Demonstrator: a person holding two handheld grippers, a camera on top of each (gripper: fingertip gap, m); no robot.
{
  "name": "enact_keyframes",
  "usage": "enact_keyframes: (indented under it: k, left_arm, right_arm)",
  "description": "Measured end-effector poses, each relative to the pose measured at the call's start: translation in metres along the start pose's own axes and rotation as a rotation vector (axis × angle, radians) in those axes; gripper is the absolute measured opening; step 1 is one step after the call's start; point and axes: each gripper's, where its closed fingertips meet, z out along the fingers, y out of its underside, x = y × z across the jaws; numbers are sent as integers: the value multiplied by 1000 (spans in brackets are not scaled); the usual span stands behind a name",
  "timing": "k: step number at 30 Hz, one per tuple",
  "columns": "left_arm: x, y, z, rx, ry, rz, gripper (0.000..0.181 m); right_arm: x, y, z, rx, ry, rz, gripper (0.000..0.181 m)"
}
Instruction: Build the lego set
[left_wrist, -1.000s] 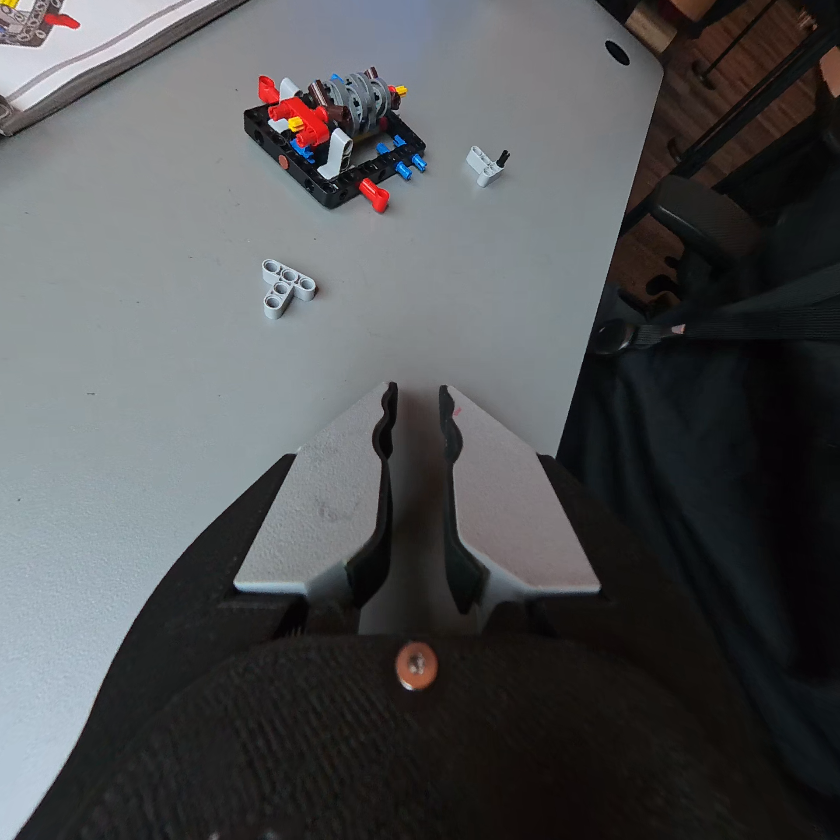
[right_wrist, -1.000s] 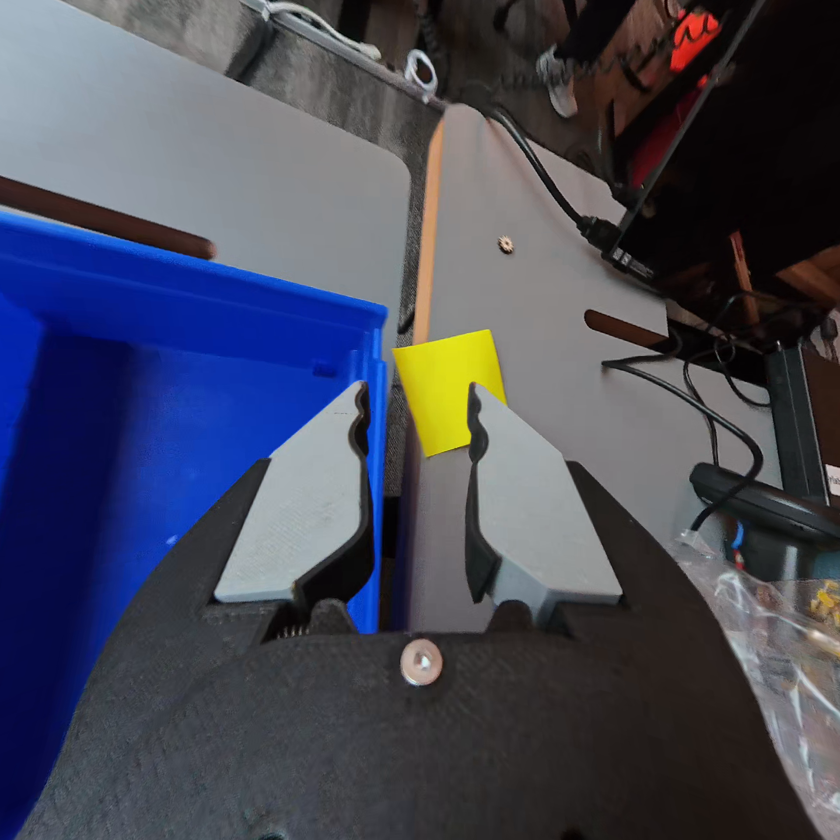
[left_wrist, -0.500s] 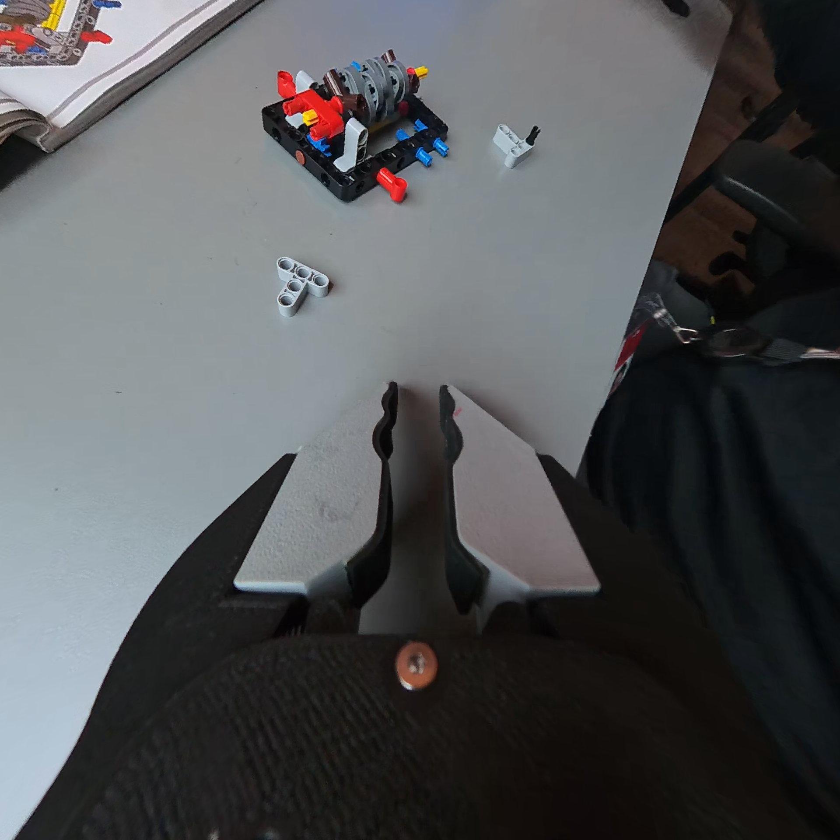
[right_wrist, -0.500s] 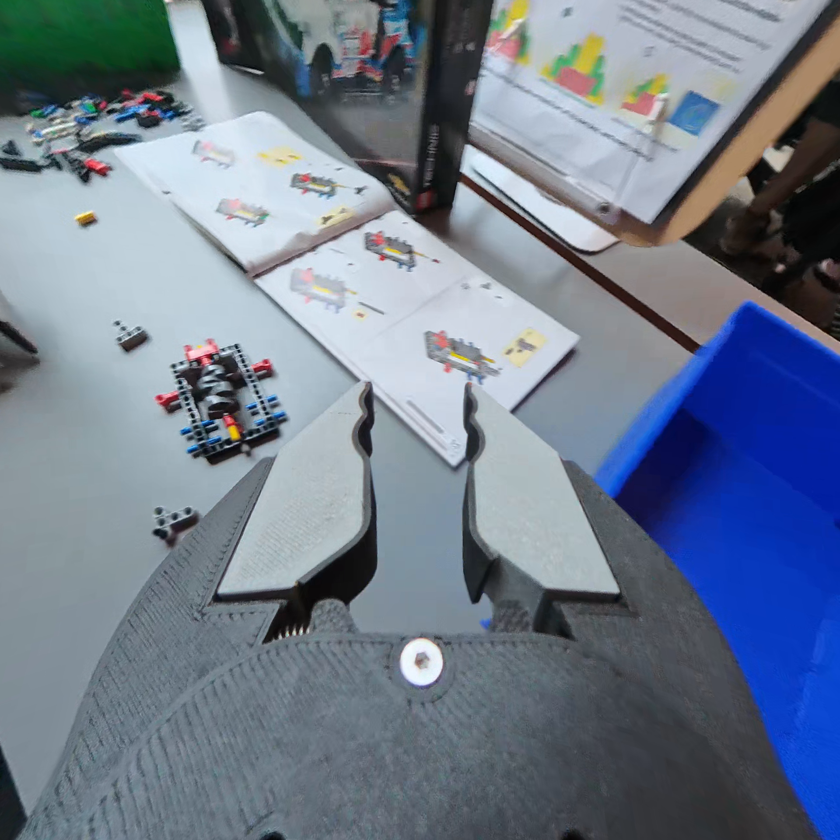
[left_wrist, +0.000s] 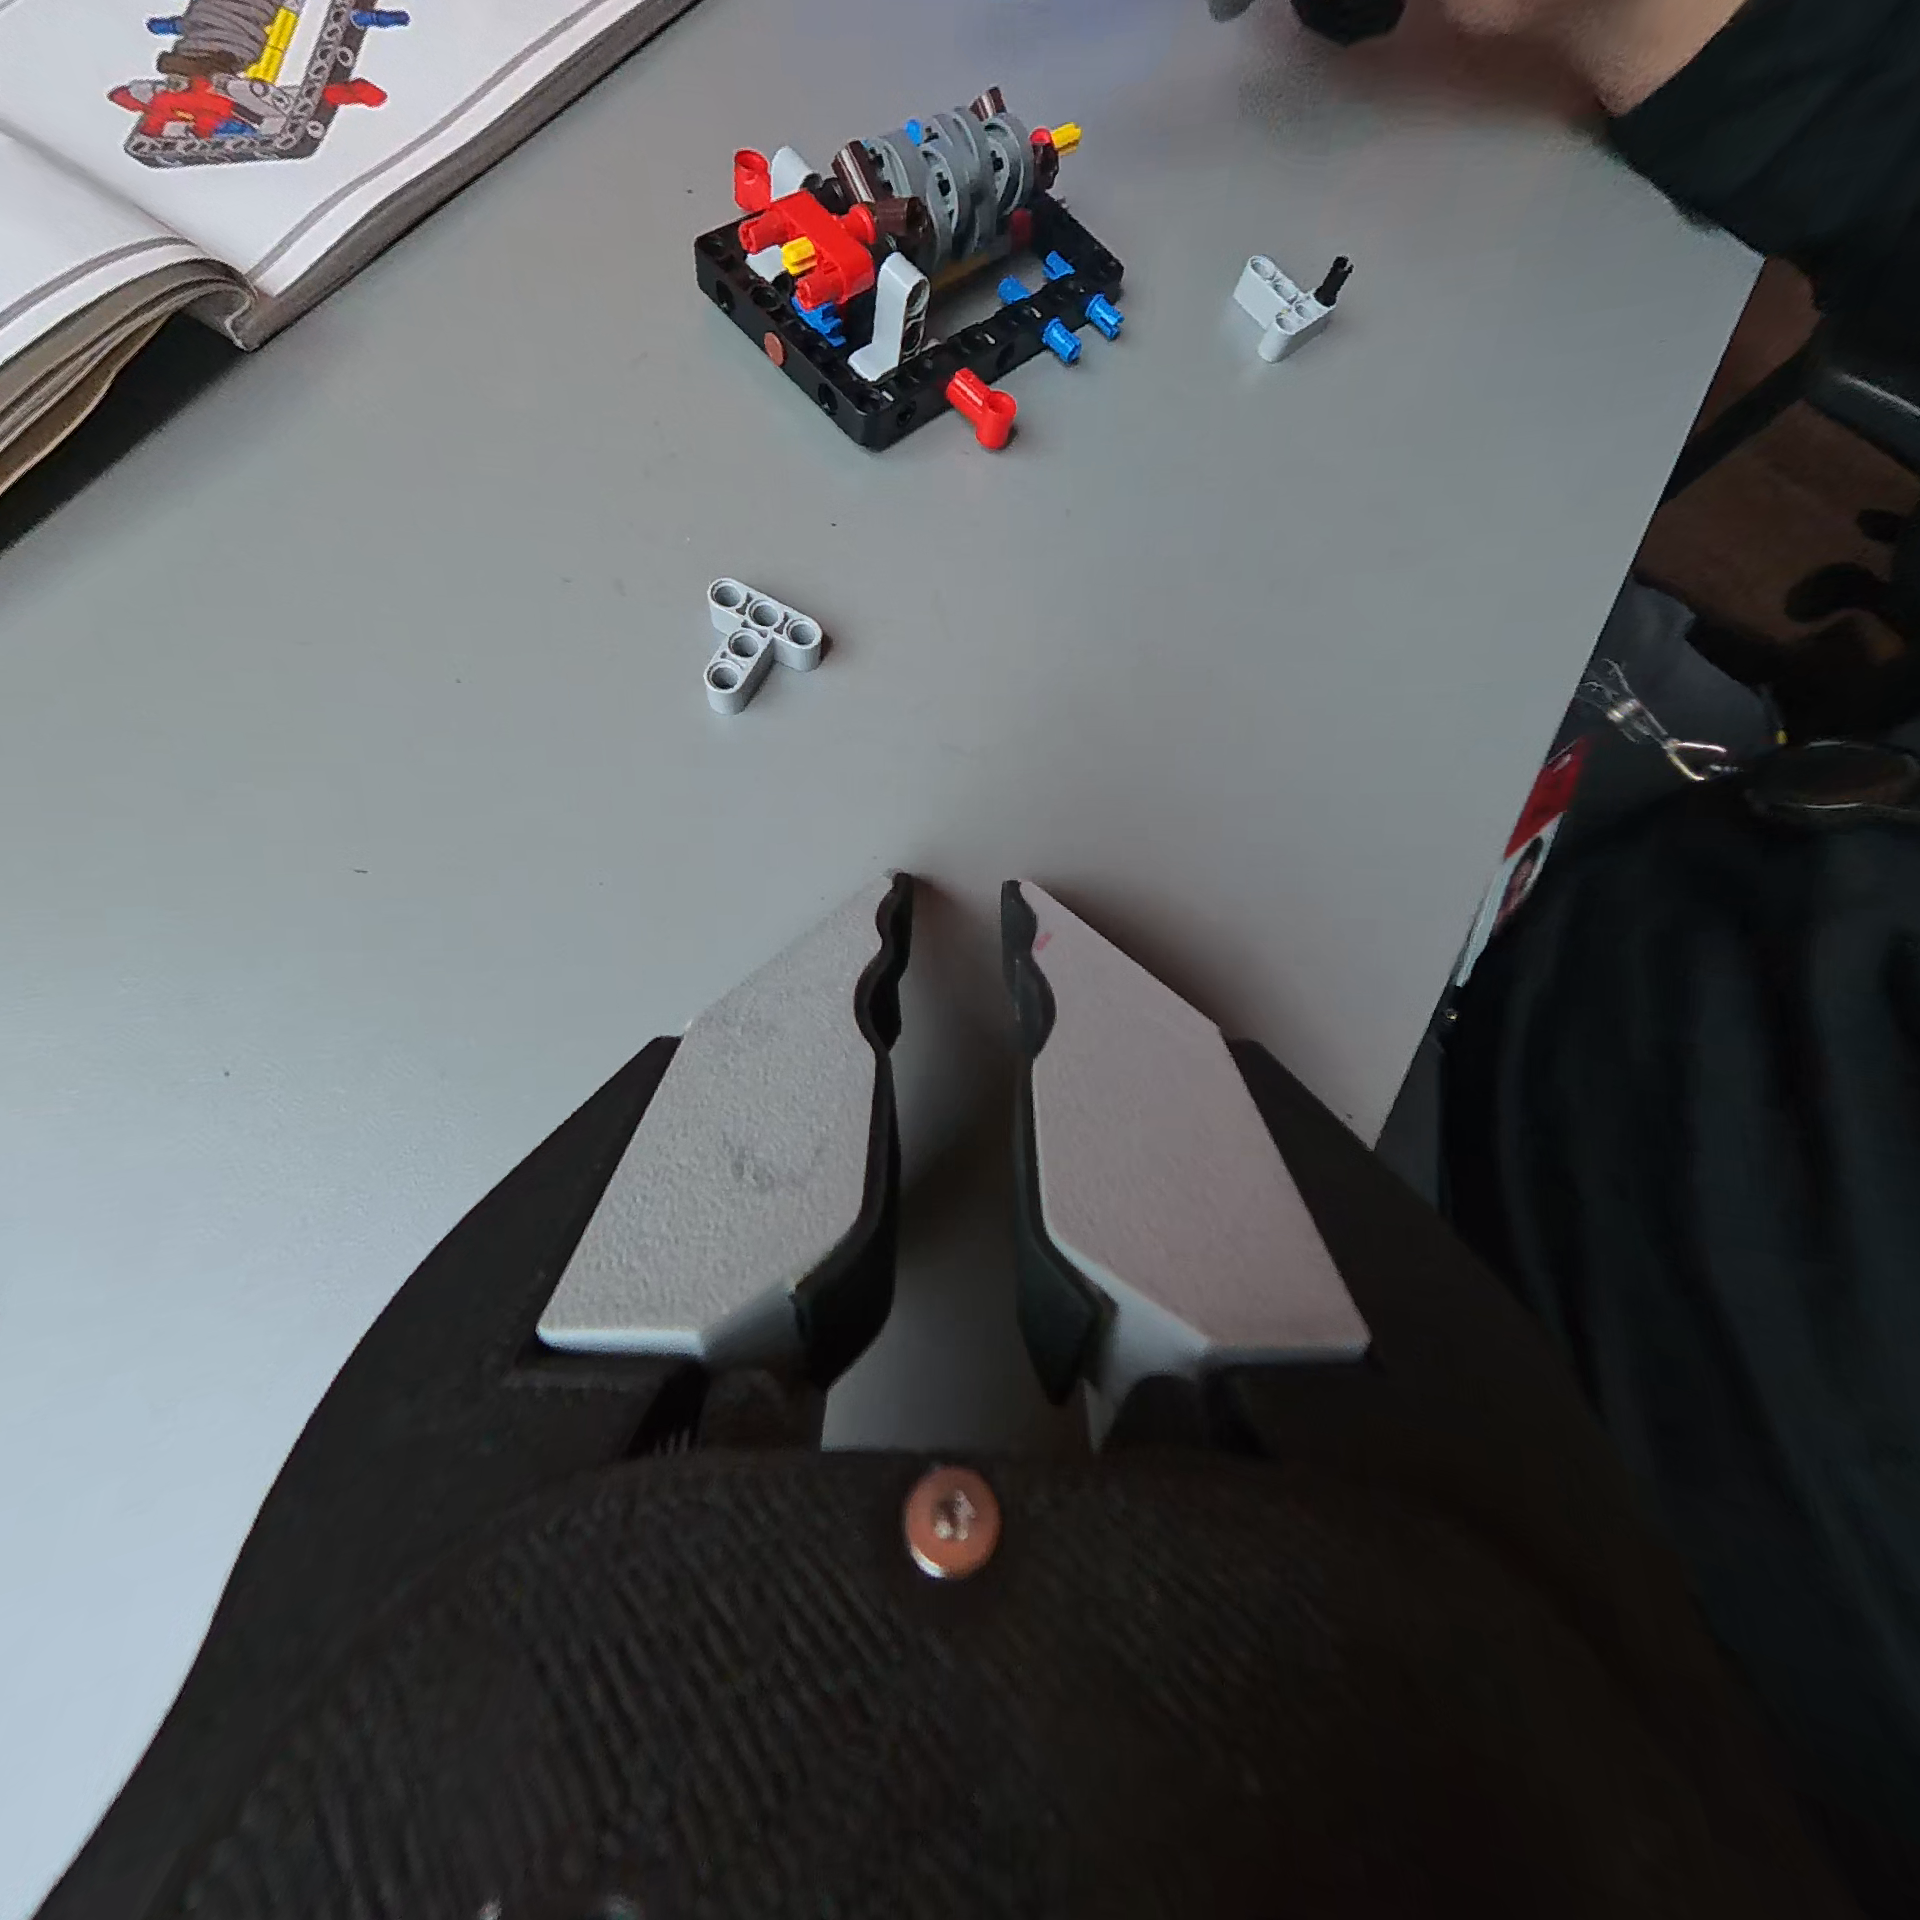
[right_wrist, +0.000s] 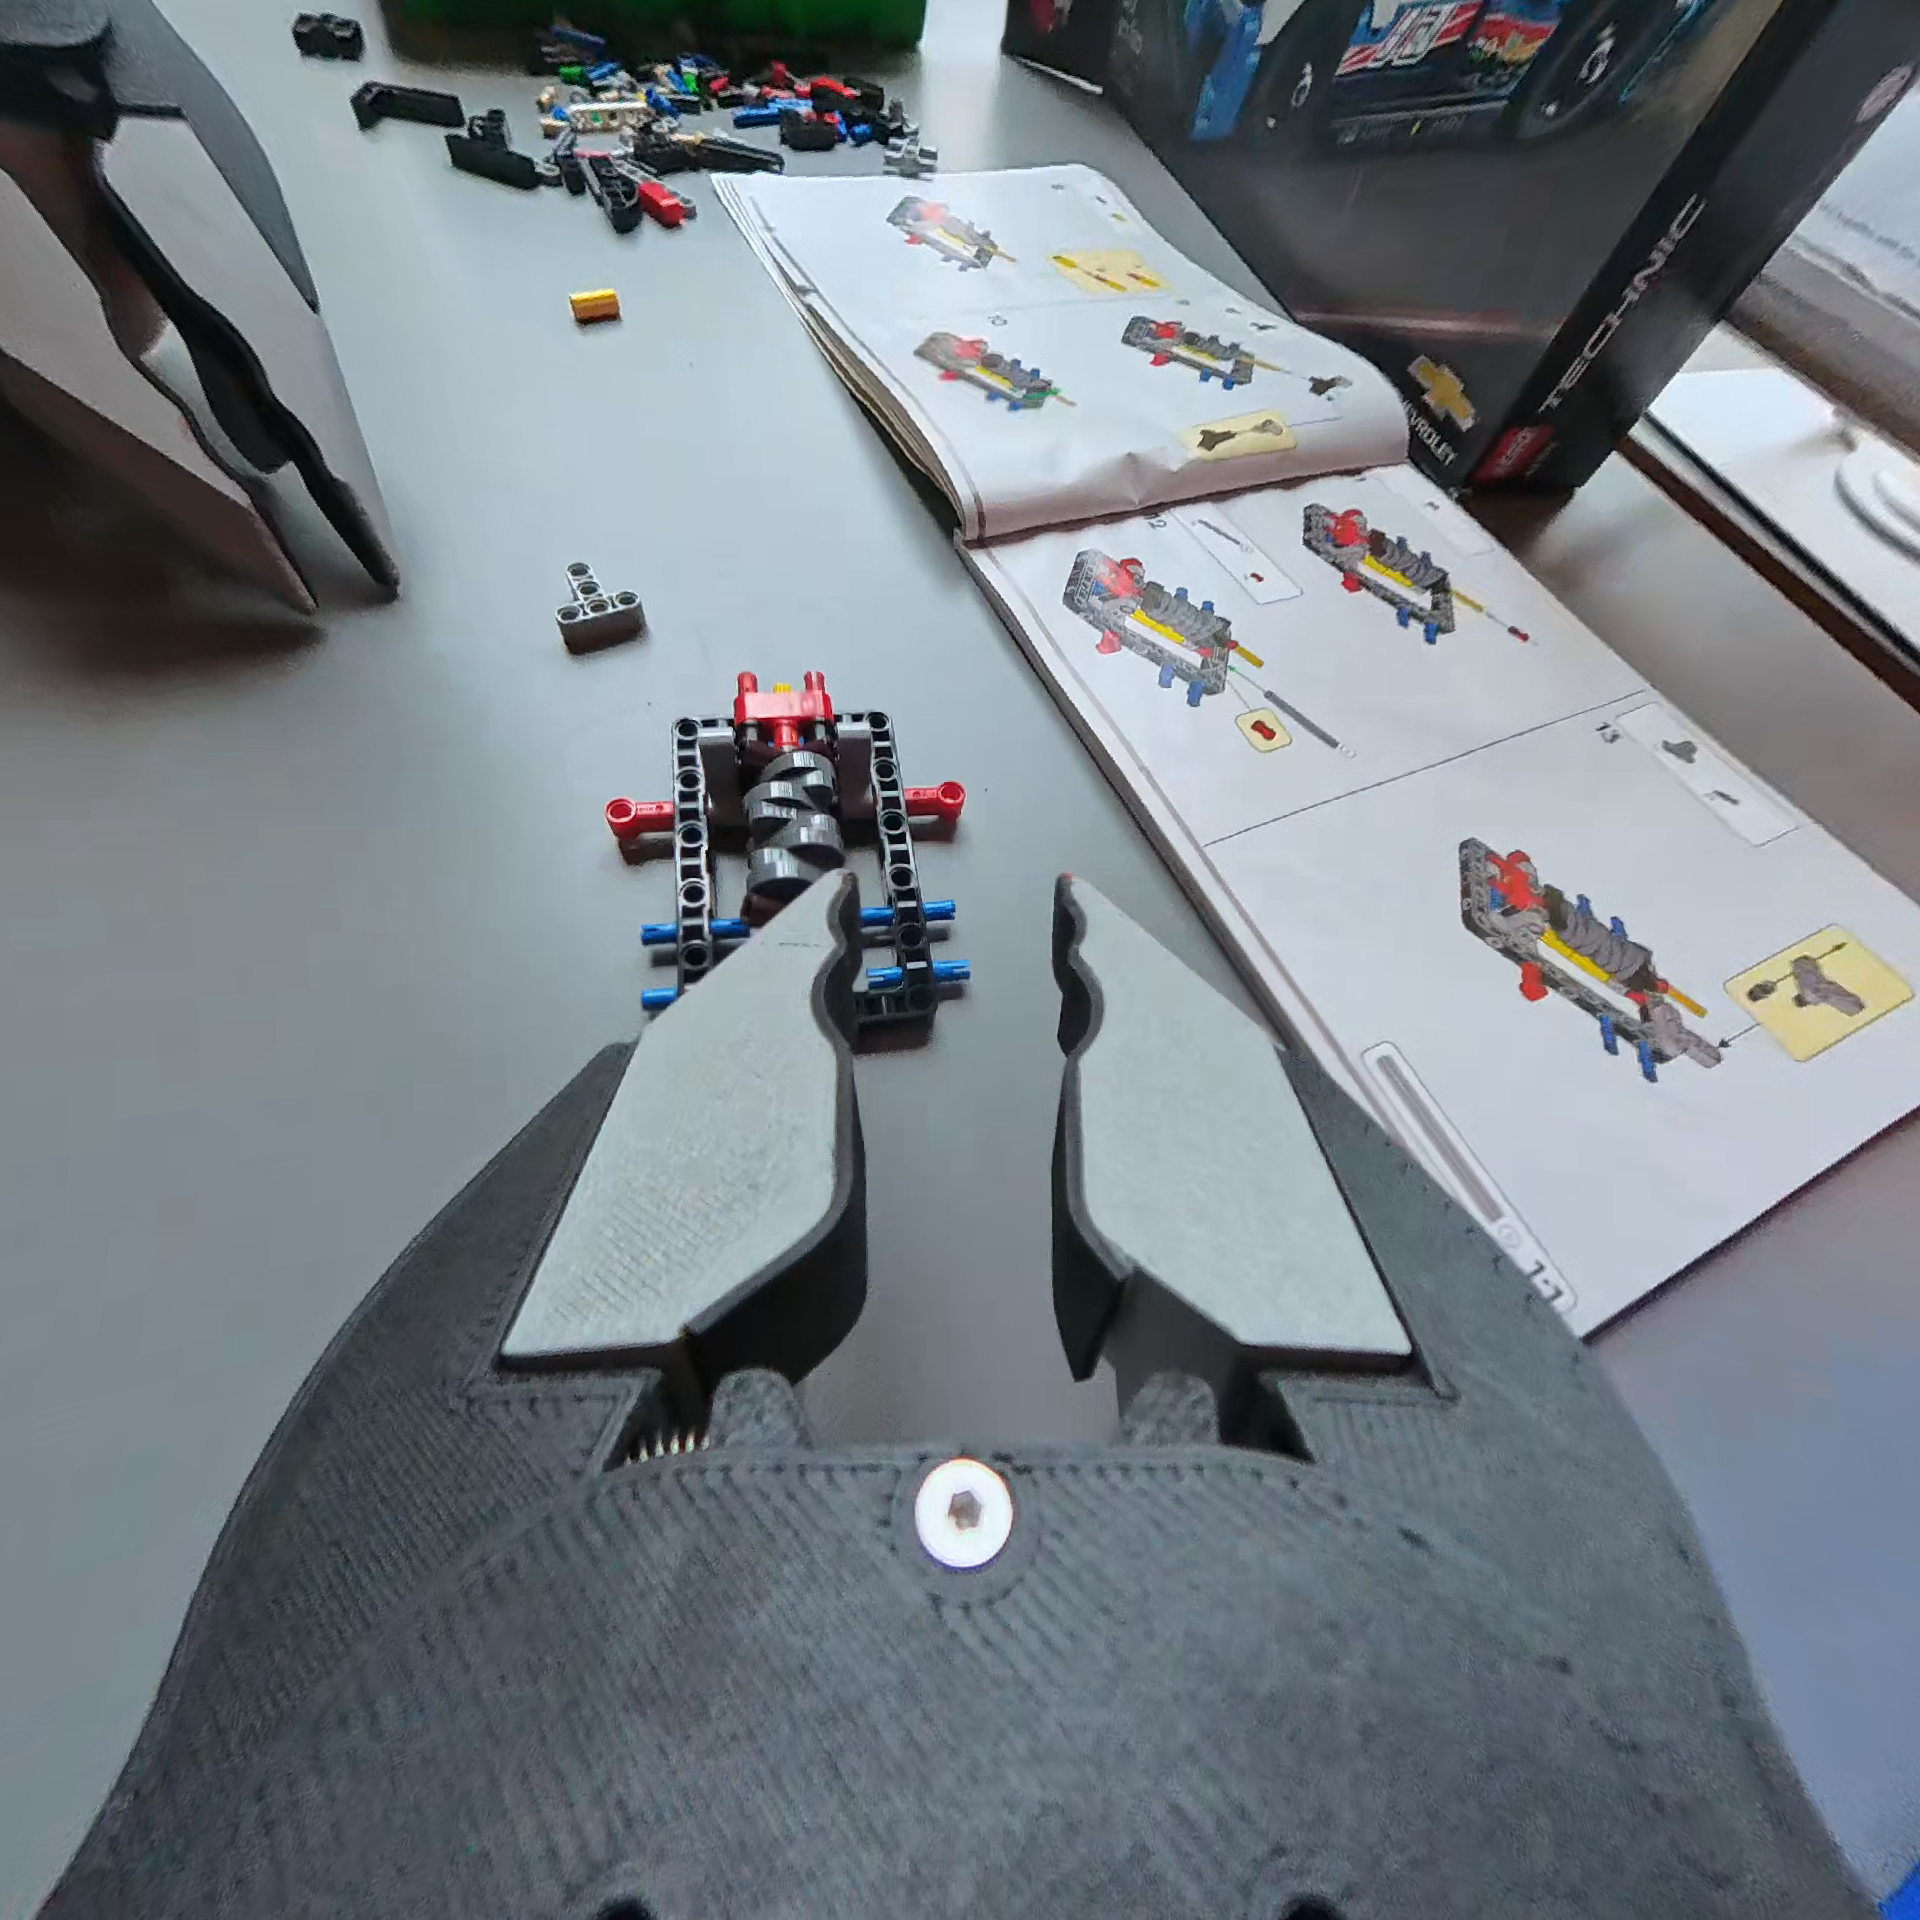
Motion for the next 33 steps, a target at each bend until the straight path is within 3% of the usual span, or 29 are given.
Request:
enact_keyframes:
  k: [11,20,29,33]
  left_arm:
    - [-5,-8,-3,44,-11,-27,17]
    - [-38,-27,-4,33,-74,6,21]
    - [-47,-29,17,9,-19,46,22]
    - [-46,-30,12,34,-8,42,21]
  right_arm:
    - [3,0,-1,15,-30,39,33]
    - [0,-8,-3,47,-34,16,34]
    - [10,-15,-10,109,13,16,36]
    - [12,-14,-10,110,2,48,37]
